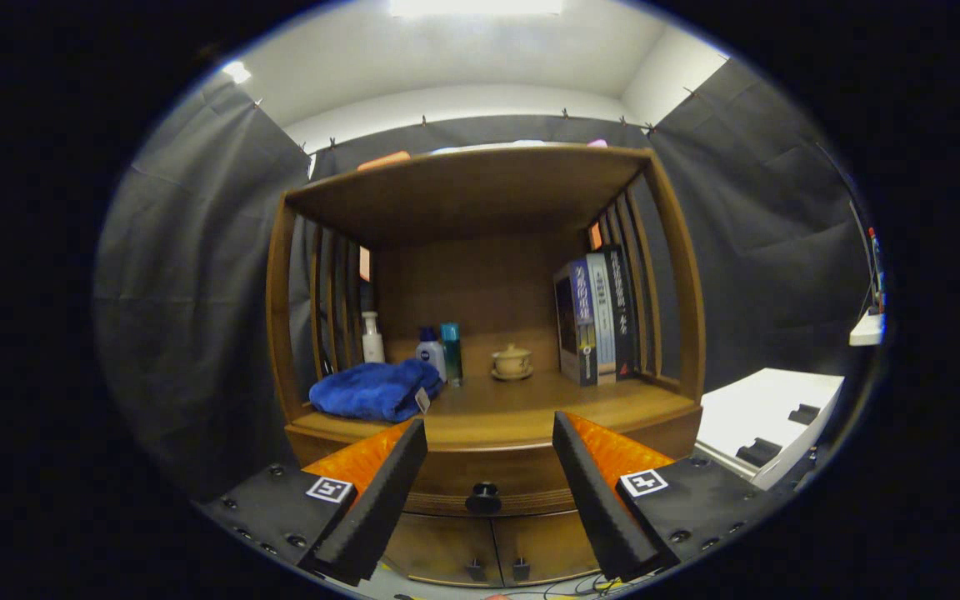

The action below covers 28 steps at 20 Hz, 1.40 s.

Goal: Pull open the drawer, take out the items inside it, and place them on the countertop above the cabinet.

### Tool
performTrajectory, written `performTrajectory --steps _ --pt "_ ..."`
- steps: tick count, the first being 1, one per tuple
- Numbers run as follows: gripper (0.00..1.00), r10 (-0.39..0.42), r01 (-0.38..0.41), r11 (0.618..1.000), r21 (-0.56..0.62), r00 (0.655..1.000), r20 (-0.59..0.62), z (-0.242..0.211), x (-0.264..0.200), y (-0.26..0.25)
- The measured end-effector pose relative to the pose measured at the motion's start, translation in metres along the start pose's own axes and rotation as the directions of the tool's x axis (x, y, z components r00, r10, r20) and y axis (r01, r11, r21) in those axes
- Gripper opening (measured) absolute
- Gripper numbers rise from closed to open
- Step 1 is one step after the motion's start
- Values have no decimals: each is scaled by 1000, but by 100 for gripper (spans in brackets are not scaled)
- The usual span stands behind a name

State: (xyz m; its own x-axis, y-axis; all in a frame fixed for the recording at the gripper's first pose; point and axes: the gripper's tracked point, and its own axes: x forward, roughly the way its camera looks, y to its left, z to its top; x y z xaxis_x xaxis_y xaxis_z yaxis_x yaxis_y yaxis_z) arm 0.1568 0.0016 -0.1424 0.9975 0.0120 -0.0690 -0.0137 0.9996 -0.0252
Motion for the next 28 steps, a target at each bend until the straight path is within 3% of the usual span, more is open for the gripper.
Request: performTrajectory --steps 6,14,24,28 --pt "100 -19 13 995 -99 998 -66 -80 57 6" --pt "98 -58 51 996 -75 993 -100 -114 84 -7" --pt "61 -67 56 993 -99 992 -109 -130 92 -4" --pt "42 -49 41 998 -56 988 -148 -132 91 -3"
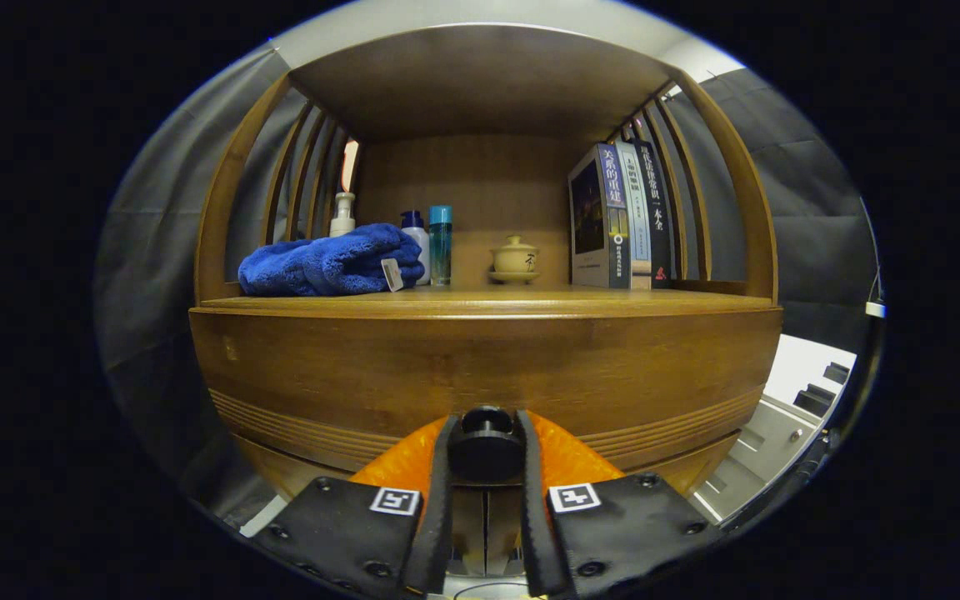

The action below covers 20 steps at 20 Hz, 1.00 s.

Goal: Pull open the drawer, take out the items inside it, and place them on the countertop above the cabinet.

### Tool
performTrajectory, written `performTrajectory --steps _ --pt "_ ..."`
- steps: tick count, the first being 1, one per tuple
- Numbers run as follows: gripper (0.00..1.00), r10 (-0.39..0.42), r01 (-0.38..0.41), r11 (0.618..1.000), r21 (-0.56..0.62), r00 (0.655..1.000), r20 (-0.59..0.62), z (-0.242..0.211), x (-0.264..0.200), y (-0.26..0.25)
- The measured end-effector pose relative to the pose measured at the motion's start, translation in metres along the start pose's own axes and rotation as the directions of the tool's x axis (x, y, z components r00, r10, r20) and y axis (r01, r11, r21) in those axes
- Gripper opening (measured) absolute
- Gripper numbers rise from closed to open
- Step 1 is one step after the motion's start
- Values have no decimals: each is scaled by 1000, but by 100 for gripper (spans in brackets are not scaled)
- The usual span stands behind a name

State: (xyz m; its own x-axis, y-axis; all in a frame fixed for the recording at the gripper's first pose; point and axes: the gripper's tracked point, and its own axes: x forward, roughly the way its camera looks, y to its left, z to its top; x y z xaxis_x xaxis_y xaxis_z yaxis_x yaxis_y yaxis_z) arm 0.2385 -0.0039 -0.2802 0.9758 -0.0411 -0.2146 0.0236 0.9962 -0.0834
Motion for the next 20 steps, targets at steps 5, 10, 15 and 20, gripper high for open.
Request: performTrajectory --steps 5,10,15,20 --pt "37 14 -14 1000 -8 999 -35 -2 -15 -1" --pt "37 34 -34 999 -3 999 -38 -8 -56 0" --pt "37 54 -52 998 33 997 -59 -12 -102 0" --pt "36 53 -52 998 23 997 -57 -15 -137 0"
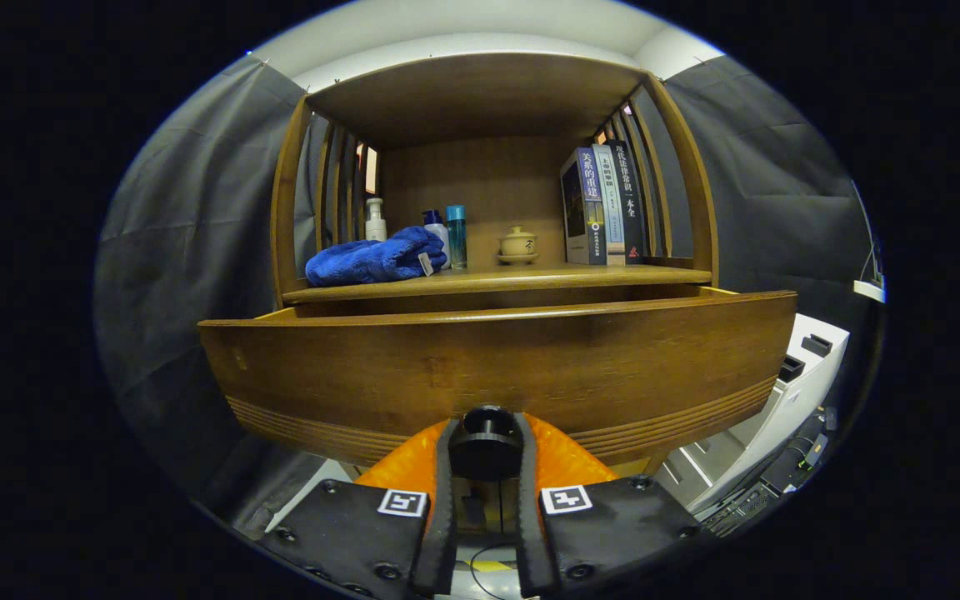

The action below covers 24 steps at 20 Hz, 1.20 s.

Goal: Pull open the drawer, take out the items inside it, and place them on the countertop above the cabinet.

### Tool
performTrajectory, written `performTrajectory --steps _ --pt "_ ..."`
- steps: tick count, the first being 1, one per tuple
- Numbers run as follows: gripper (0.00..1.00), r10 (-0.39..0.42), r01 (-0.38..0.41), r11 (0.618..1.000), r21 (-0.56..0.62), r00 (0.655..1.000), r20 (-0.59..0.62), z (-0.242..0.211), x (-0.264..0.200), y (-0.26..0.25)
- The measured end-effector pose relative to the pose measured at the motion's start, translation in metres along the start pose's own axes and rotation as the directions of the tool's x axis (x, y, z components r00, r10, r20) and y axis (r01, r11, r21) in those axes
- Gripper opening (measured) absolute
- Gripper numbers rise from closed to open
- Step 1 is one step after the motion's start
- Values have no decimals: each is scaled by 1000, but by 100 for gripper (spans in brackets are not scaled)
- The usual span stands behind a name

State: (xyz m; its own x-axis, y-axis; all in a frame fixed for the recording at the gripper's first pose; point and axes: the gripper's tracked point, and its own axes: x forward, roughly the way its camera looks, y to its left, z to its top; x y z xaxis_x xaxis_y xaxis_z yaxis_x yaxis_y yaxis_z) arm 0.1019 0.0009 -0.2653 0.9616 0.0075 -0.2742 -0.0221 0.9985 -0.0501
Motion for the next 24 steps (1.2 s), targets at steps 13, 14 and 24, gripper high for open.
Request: performTrajectory --steps 13,14,24 --pt "36 5 -5 1000 -4 1000 -16 -6 -53 1" --pt "36 5 -5 1000 -4 1000 -16 -6 -55 1" --pt "41 -11 9 999 -35 998 -57 -24 -57 -1"
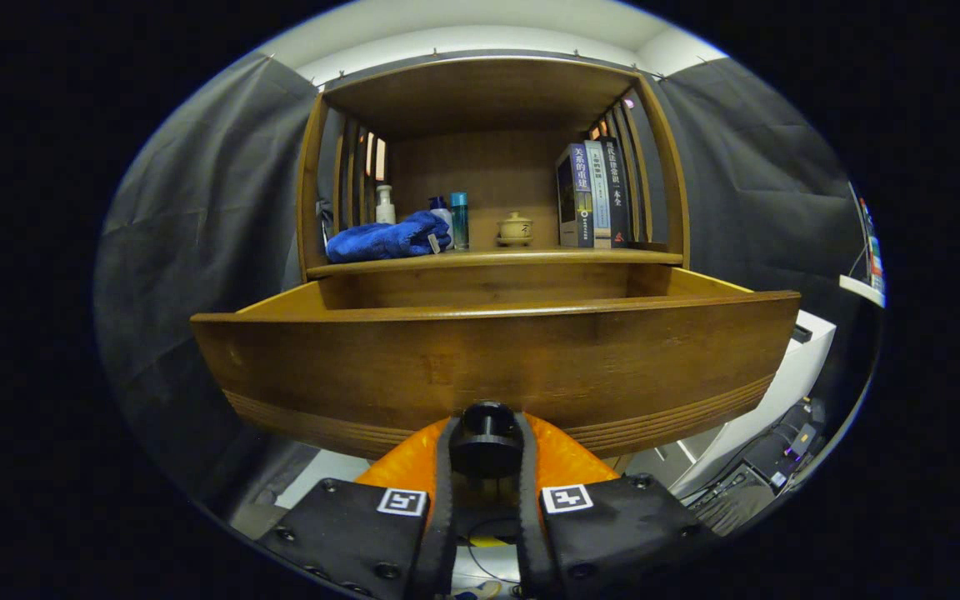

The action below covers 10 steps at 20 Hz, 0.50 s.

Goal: Pull open the drawer, take out the items inside it, and place them on the countertop above the cabinet.

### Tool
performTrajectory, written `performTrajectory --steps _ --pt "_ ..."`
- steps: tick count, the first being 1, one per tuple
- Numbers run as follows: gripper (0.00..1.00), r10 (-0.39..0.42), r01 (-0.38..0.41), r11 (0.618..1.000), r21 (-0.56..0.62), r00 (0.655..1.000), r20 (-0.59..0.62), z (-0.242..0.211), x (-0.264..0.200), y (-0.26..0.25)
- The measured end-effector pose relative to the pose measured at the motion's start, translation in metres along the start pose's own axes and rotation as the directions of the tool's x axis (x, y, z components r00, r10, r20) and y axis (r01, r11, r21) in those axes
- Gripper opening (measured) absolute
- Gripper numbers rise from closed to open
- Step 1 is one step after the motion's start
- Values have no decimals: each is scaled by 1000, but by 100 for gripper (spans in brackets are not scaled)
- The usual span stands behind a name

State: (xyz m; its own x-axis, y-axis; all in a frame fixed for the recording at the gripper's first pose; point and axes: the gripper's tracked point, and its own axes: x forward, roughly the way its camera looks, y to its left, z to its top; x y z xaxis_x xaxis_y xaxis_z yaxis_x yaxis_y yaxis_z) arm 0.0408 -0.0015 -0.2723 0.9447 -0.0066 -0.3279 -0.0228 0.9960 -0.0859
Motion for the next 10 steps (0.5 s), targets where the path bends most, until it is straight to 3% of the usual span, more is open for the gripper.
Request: performTrajectory --steps 3,10 --pt "50 -5 5 1000 9 1000 11 1 0 1" --pt "80 39 -38 999 -32 999 16 -5 -2 15"
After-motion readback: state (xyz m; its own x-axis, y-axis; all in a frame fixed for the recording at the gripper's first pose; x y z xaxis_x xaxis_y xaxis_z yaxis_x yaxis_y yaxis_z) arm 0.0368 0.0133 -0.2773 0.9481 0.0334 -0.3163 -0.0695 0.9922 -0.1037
